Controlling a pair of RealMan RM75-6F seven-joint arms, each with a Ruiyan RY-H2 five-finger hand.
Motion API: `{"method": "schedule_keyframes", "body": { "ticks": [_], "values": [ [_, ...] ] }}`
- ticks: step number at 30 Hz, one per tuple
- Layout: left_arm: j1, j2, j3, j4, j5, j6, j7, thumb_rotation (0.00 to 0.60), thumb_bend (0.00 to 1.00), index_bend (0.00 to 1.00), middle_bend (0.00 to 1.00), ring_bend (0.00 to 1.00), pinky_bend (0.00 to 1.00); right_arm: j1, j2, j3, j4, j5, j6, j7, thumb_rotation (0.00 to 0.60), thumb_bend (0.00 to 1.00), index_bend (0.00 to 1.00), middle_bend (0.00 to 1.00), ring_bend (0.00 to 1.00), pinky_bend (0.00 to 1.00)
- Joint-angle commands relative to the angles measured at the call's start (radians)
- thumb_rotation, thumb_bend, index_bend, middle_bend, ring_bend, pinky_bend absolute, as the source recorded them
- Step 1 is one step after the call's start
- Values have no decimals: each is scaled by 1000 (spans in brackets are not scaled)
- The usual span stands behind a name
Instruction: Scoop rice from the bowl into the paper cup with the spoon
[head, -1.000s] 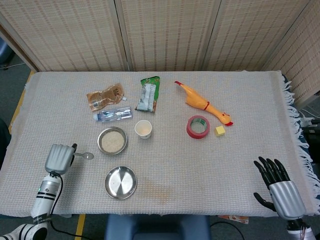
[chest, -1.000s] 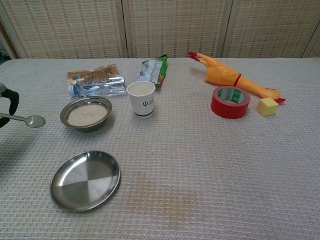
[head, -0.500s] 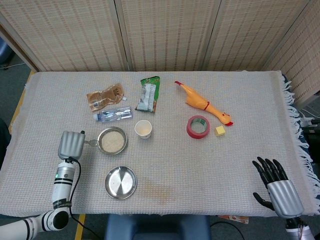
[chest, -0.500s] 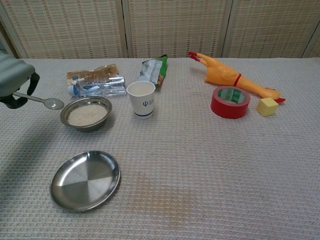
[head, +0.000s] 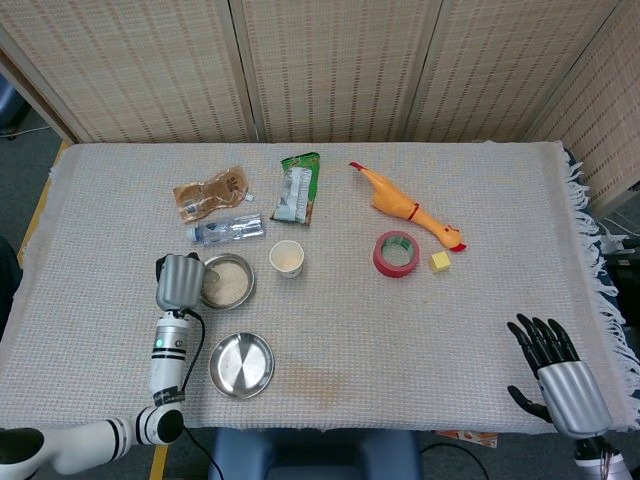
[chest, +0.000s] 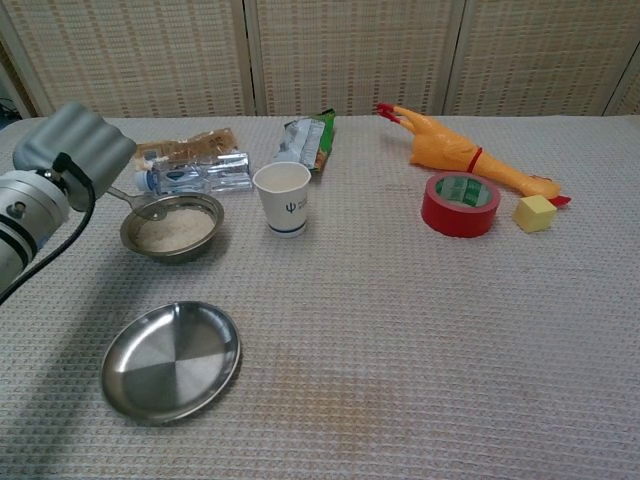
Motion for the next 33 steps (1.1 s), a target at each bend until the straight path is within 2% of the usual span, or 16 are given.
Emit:
{"method": "schedule_keyframes", "body": {
  "ticks": [1, 7, 18, 33],
  "values": [
    [-14, -27, 16, 33, 10, 16, 17, 600, 399, 626, 1000, 1000, 1000, 0, 4, -2, -2, -2, 1, 7, 600, 118, 0, 0, 0, 0],
    [-22, -64, 41, 105, 16, 13, 48, 600, 399, 617, 1000, 1000, 1000, 2, 13, -10, -6, -11, -7, 19, 600, 119, 0, 0, 0, 0],
    [-19, -114, 81, 204, 67, 13, 25, 600, 399, 599, 1000, 1000, 1000, 3, 22, -17, -13, -20, -10, 30, 600, 118, 0, 0, 0, 0],
    [6, -111, 101, 170, 104, 9, 19, 600, 399, 594, 1000, 1000, 1000, 1, 25, -16, -14, -21, -6, 35, 600, 118, 0, 0, 0, 0]
  ]
}}
